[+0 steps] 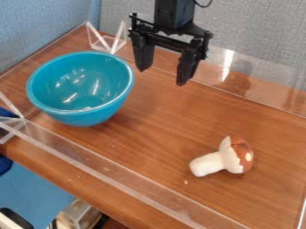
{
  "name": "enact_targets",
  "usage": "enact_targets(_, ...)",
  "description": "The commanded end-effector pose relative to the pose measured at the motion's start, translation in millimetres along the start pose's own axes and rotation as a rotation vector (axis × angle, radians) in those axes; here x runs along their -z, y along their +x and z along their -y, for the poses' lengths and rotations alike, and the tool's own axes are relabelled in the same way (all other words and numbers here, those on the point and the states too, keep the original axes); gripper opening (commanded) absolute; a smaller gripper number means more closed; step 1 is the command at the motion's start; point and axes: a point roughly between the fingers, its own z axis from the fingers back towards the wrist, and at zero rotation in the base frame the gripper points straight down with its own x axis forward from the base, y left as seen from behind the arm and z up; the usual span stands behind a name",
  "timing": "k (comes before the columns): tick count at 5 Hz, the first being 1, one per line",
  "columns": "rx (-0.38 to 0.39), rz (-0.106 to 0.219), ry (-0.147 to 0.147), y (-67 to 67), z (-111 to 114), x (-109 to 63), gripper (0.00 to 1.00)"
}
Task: Put the mushroom in the blue bowl
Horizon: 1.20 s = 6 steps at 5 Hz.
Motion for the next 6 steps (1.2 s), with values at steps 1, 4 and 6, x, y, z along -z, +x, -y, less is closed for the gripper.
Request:
enact_targets(1, 0.016, -0.012, -0.001, -1.2, 3, 5.1, 1.0)
enact_targets(4, 0.321, 0.004, 0.012, -7.5, 80, 32.7, 1.0)
enact_targets(6, 0.443, -0.017, 0.032, -15.7, 105, 58.8, 1.0)
